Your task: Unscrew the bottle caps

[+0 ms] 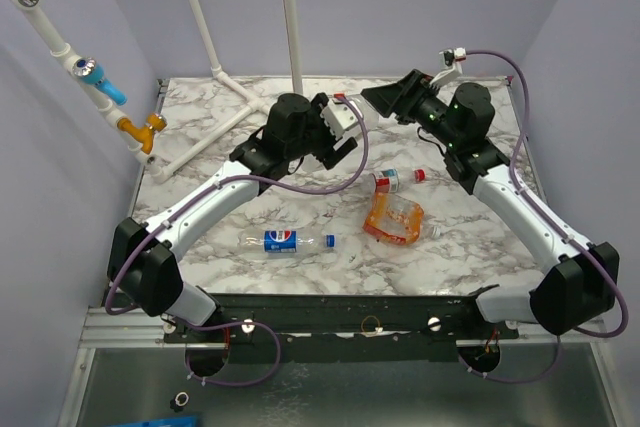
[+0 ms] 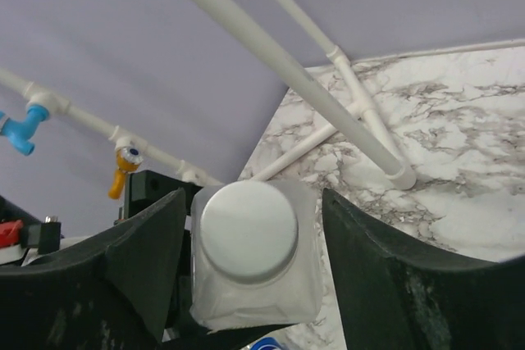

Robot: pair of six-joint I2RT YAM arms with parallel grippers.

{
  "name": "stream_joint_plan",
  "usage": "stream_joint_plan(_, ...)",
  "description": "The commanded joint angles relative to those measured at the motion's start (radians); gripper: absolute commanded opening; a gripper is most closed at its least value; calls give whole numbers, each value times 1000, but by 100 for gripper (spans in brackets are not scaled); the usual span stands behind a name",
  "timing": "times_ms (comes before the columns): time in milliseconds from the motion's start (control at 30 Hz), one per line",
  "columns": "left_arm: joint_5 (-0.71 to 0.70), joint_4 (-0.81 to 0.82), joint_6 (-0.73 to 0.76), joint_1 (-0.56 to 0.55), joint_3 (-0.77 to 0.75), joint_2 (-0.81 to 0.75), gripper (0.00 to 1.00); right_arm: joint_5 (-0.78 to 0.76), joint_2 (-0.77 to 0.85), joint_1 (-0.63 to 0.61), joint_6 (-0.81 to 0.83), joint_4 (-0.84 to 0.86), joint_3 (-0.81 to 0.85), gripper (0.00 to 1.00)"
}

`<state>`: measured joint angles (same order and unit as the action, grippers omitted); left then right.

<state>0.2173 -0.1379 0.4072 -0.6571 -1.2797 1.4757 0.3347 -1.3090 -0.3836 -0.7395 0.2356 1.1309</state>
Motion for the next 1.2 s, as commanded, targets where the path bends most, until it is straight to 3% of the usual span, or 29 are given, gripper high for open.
stream_joint_plan(0, 0, 28, -13, -13, 10, -43, 38, -88, -50, -25, 20, 20, 52, 68)
stream_joint_plan(100, -2, 29, -21, -18, 12, -51, 38, -70, -66, -36, 8, 43, 53, 52)
stream_joint_plan(167, -8, 28, -35, -20, 6, -53, 40, -56, -70, -44, 3, 44, 52, 33)
stream_joint_plan(200, -14, 27, -45, -19, 1, -53, 45, -49, -69, -46, 1, 41, 49, 24)
stream_joint_plan(233, -20, 27, -59, -19, -2, -55, 64, -42, -66, -47, -1, 41, 46, 18)
stream_joint_plan(267, -27, 25, -81, -19, -4, -55, 89, -34, -60, -47, 1, 41, 39, 13)
stream_joint_plan(300, -36, 14, -100, -21, -10, -57, 99, -21, -53, -47, 14, 46, 34, 9)
stream_joint_plan(433, -16, -145, -186, -18, -69, -70, 99, 65, 3, -46, 162, 53, 18, 0)
stream_joint_plan(600, 250, -382, -228, -6, -83, -168, 99, 264, 83, -33, 371, 43, 2, 0)
stream_joint_plan(733, 378, -466, -226, -7, -62, -267, 99, 532, 105, 12, 332, 159, -15, 1)
stream_joint_plan(867, 405, -531, -230, 5, -79, -293, 99, 718, 81, 15, 302, 224, 16, 0)
stream_joint_plan(967, 469, -570, -251, 24, -99, -295, 99, 756, 91, 15, 324, 234, 23, 0)
stream_joint_plan(1167, 597, -595, -299, 25, -78, -284, 99, 576, 87, 14, 387, 102, 82, 1)
